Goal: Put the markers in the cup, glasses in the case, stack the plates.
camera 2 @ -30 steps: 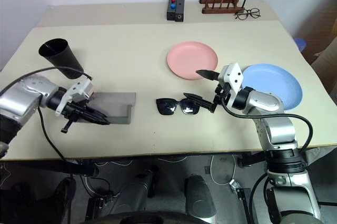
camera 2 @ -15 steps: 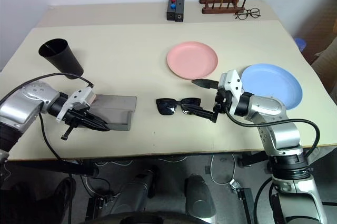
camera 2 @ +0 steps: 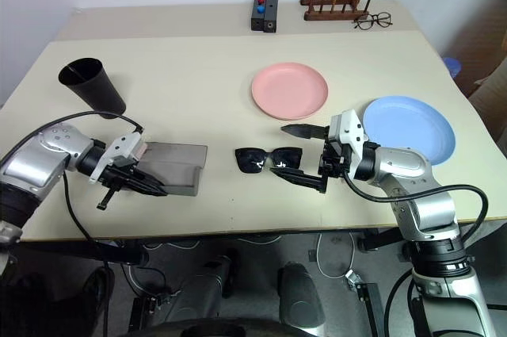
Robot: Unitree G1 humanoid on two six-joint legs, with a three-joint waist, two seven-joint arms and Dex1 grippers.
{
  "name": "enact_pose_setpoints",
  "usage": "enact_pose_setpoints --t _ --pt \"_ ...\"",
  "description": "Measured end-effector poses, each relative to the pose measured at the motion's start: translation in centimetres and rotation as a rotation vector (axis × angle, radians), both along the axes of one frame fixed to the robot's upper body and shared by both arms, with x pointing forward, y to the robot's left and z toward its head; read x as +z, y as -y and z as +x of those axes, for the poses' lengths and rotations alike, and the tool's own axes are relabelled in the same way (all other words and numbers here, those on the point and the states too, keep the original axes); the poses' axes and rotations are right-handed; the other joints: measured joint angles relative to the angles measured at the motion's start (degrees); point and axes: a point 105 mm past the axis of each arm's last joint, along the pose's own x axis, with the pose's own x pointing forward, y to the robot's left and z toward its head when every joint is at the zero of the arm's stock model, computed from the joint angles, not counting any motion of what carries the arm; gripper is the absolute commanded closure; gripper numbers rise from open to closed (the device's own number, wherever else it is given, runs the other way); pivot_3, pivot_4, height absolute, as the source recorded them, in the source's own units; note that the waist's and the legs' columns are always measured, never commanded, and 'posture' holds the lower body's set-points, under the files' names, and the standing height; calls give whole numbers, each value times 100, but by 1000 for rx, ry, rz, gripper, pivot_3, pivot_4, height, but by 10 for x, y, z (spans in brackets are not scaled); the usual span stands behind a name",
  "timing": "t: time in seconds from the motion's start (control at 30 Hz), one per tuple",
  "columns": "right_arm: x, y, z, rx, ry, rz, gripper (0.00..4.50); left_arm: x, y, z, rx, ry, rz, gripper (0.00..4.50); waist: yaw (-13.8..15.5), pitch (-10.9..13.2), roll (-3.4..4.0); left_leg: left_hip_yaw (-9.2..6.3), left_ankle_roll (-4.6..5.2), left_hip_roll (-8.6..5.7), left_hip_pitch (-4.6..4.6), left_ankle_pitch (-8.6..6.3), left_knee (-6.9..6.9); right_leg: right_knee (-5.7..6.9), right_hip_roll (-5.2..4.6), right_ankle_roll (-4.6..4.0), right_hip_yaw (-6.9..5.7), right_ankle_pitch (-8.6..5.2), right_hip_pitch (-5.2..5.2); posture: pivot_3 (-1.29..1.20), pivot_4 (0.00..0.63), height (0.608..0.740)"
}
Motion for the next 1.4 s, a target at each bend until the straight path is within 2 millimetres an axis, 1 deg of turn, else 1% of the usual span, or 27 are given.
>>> enact_pose_setpoints --t 0.03,0.07,0.27,0.3,0.33,0.4,0.43,0.5,0.57,0.6,0.67,0.83,0.93,1.03,1.13,1.27,1.37,1.4 --pt "0 0 0 0 0 0 0 0 1 0 -1 0 -2 3691 0 0 0 0 0 0 0 0 0 0 0 0 0 0 0 0 150 740" --pt "0 0 0 0 0 1 0 0 1 0 -4 2 -3 3263 0 0 0 0 0 0 0 0 0 0 0 0 0 0 0 0 150 740" --pt "0 0 1 -5 0 1 0 4 6 4 -9 18 -20 324 5 0 0 0 0 -1 -1 0 0 -1 -1 0 -1 0 1 0 150 740" --pt "0 1 1 -7 0 2 0 7 7 6 -8 20 -23 69 6 0 0 -1 0 -1 -1 0 0 -1 -1 0 -2 0 1 0 150 740" --pt "0 2 1 -14 -1 2 0 10 11 9 -6 22 -33 69 11 0 0 -1 0 -1 -1 0 0 -1 -1 0 -2 0 1 0 150 740" --pt "-1 5 3 -32 -4 6 0 27 25 19 -4 46 -97 69 65 1 -1 -3 0 -2 -3 0 4 -4 1 1 -9 0 4 0 150 740" --pt "-1 8 3 -43 -3 7 0 39 38 27 -13 61 -153 69 102 1 -1 -1 1 -4 -3 0 5 -7 1 2 -9 0 6 0 150 740" --pt "0 12 5 -65 -4 14 0 56 57 36 -34 97 -220 69 137 1 -2 0 2 -4 -3 -1 7 -10 1 3 -10 1 7 0 150 740" --pt "1 19 8 -98 -2 25 0 65 77 45 -55 114 -267 69 153 0 -2 2 2 -5 -3 -1 8 -12 0 4 -11 1 9 0 150 740" --pt "2 21 9 -109 -1 30 0 66 85 48 -65 115 -278 69 150 0 -2 3 3 -5 -3 -1 8 -11 2 4 -11 2 9 0 150 740" --pt "3 28 12 -141 -3 39 0 63 103 57 -78 112 -292 69 147 1 -3 4 3 -5 -3 0 10 -11 9 5 -13 2 10 0 150 740" --pt "-2 45 11 -199 -25 20 0 45 137 73 -94 83 -260 69 142 5 -10 5 5 -6 -10 -1 16 -11 11 6 -18 2 8 0 150 740" --pt "-11 56 7 -238 -56 13 0 44 153 82 -82 84 -247 69 139 8 -15 5 9 -6 -13 -4 22 -11 10 8 -21 2 8 0 150 740" --pt "-17 63 3 -272 -78 11 0 44 168 86 -89 108 -245 69 129 8 -15 5 10 -7 -12 -4 23 -11 9 8 -21 2 9 0 150 740" --pt "-18 66 1 -294 -77 10 0 36 181 84 -104 102 -238 69 122 8 -15 6 10 -7 -12 -4 24 -10 10 9 -21 3 9 0 150 740" --pt "-14 67 2 -312 -56 11 0 23 191 79 -137 88 -205 69 129 8 -16 5 10 -7 -13 -4 25 -9 11 9 -22 3 9 0 150 740" --pt "-13 66 1 -320 -49 11 0 16 196 78 -146 116 -172 69 133 8 -16 4 10 -8 -13 -4 27 -9 11 10 -22 3 11 0 150 740" --pt "-12 66 2 -323 -47 10 0 14 198 78 -147 126 -163 284 133 8 -16 4 10 -8 -13 -4 27 -9 11 10 -22 3 11 0 150 740"
